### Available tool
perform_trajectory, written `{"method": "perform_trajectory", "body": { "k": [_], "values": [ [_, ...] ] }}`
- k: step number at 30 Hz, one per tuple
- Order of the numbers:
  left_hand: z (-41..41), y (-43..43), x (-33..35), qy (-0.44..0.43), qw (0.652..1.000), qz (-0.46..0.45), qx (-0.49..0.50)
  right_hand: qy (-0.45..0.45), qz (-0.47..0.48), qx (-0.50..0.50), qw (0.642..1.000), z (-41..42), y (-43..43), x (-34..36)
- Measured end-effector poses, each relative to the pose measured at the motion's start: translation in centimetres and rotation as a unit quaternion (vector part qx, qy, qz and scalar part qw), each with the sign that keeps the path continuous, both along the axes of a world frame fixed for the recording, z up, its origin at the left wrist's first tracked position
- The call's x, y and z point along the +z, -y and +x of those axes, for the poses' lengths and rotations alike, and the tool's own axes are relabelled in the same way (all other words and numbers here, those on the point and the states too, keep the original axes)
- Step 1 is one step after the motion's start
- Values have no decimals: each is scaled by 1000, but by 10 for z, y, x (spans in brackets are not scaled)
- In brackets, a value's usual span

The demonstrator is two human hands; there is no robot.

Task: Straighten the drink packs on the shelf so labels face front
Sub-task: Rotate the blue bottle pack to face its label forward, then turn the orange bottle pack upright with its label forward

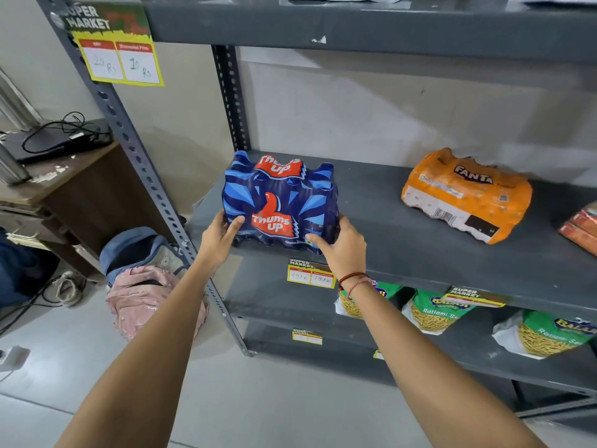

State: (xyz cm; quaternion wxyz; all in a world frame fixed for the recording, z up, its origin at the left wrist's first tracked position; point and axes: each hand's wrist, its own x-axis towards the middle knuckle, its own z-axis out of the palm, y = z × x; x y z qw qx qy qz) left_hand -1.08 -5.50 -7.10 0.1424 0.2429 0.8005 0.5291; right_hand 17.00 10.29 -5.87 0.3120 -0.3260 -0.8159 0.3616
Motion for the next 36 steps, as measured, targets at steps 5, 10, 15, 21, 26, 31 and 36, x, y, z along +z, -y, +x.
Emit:
{"method": "perform_trajectory", "body": {
  "k": [5, 10, 15, 21, 26, 31, 36],
  "values": [
    [-4, 0, 1, -29, 999, -33, 1, 8, 3, 6, 1000, -1, -2, -2],
    [-3, 1, 7, -38, 998, -59, 2, 9, 1, 19, 1000, 0, -3, -1],
    [41, -10, 4, 15, 990, 53, 129, -8, -25, 64, 998, 12, -12, -1],
    [157, -63, -32, 64, 972, 77, 211, -46, 13, 37, 998, 62, -55, 1],
    [214, -143, -7, -29, 996, 28, -78, -85, 54, -64, 993, 120, -124, 21],
    [212, -223, 40, -84, 989, 45, -116, -68, 52, -195, 977, 175, -198, 34],
    [187, -290, 52, -152, 983, -19, -104, 99, 63, -216, 969, 194, -237, 32]
  ]
}}
